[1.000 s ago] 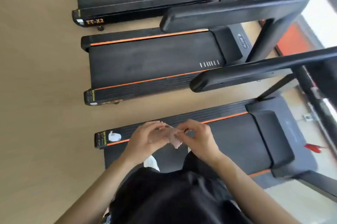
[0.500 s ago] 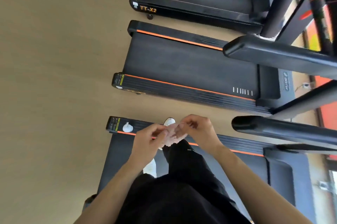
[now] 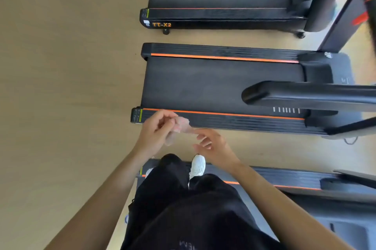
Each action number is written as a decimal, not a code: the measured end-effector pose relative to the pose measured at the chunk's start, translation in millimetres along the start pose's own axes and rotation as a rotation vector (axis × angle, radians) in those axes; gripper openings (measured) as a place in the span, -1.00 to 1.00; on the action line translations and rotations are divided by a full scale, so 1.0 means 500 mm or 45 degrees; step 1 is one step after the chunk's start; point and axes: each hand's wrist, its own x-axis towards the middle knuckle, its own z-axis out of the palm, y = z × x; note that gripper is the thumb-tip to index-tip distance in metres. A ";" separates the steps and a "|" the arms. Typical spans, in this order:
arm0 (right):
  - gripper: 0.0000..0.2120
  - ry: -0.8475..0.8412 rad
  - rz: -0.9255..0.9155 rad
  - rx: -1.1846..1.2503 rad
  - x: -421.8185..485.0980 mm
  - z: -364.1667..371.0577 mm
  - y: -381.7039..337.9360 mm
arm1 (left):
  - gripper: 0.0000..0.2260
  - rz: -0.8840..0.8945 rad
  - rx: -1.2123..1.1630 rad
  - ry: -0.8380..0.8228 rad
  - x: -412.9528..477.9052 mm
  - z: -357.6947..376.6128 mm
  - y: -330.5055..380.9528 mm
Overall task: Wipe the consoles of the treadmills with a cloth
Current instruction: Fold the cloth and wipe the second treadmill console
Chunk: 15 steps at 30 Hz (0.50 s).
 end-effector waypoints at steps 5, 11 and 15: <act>-0.36 0.178 -0.094 0.128 0.108 -0.052 -0.081 | -0.79 0.003 -0.093 -0.169 0.127 0.014 0.105; -0.84 0.193 0.042 0.032 0.279 -0.145 -0.147 | -0.82 0.034 -0.085 -0.361 0.321 0.005 0.161; -0.89 0.284 0.151 -0.104 0.369 -0.218 -0.171 | -0.91 0.084 0.000 -0.362 0.494 -0.021 0.193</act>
